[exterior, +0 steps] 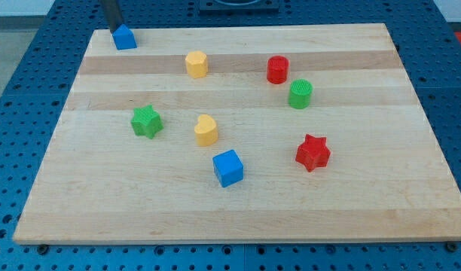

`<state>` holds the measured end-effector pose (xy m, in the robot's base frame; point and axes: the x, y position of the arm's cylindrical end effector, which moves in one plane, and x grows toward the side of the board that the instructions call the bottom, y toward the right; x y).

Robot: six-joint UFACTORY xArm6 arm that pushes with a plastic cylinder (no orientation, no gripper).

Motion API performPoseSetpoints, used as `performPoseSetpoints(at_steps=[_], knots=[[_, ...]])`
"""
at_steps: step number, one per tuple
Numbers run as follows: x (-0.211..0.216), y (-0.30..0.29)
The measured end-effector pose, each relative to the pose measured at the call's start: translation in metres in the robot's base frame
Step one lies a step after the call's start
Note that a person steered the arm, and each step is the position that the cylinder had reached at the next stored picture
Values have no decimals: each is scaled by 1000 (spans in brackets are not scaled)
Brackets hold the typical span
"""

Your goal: Move the blue triangle to the bottom left

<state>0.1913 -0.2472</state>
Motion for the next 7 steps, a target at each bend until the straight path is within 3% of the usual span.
performPoseSetpoints(at_steps=[2,3,4,7], knots=[[0,26],[1,122],[1,149],[1,73]])
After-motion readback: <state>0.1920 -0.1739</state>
